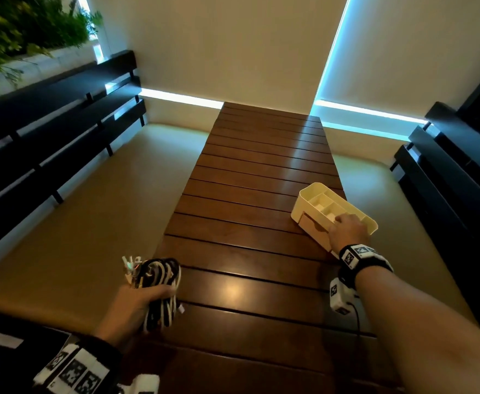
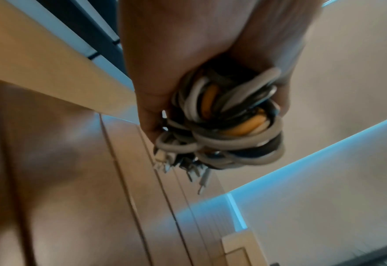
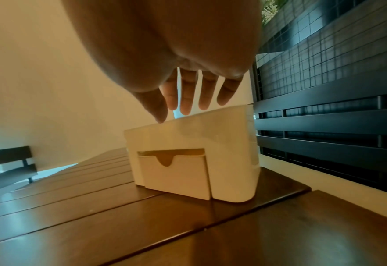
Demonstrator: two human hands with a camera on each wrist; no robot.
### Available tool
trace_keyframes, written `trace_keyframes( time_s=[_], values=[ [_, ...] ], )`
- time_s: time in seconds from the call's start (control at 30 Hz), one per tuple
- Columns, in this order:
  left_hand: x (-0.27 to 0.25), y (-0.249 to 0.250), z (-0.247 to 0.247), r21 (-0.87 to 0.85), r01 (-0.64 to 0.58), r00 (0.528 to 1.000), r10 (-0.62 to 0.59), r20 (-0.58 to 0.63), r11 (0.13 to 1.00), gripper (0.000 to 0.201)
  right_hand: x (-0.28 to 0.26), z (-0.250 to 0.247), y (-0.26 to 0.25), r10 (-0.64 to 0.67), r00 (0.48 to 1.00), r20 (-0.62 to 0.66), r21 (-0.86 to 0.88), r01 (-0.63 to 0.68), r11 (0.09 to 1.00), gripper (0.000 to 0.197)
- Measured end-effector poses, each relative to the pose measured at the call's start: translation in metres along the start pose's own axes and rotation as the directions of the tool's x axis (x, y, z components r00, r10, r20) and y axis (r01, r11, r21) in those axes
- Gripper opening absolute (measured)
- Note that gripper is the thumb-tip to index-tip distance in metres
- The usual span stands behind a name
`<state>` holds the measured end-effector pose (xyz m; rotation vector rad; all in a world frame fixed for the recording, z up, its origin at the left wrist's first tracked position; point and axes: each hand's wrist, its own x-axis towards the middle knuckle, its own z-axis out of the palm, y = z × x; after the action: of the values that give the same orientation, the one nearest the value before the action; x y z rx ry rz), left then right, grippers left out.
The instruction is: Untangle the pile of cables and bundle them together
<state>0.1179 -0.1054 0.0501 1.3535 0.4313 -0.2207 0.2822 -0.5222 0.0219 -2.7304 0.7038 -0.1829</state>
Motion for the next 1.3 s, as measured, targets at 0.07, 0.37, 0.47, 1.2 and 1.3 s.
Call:
trace_keyframes(
  time_s=[0.07, 0.37, 0.47, 1.2, 1.3],
  values=[
    [0.003, -0.007, -0.014, -0.037, 0.065, 0.997, -0.066, -0.03, 0.997, 0.025, 0.005, 0.004, 0.005, 0.01, 1.0, 0.02, -0.066, -0.008, 0.998, 0.029],
    [0.032, 0.015, 0.028, -0.062, -0.062, 0.997, 0.059, -0.043, 0.996, 0.015, -0.011, 0.03, -0.035, -0.169, 0.976, 0.139, 0.092, 0.157, 0.983, 0.017],
    [0.039, 0.02, 0.041, -0.081, -0.075, 0.997, 0.073, -0.023, 0.994, 0.015, -0.031, 0.041, -0.054, -0.251, 0.955, 0.158, 0.119, 0.234, 0.965, 0.013],
    [0.024, 0.017, 0.036, -0.081, -0.021, 0.989, 0.032, 0.145, 0.997, 0.028, -0.137, 0.043, -0.064, -0.59, 0.789, 0.171, 0.029, 0.594, 0.804, 0.025],
    [0.018, 0.017, 0.033, -0.083, -0.012, 0.98, 0.028, 0.197, 0.996, 0.03, -0.148, 0.043, -0.06, -0.597, 0.775, 0.207, 0.037, 0.604, 0.796, 0.023]
  ],
)
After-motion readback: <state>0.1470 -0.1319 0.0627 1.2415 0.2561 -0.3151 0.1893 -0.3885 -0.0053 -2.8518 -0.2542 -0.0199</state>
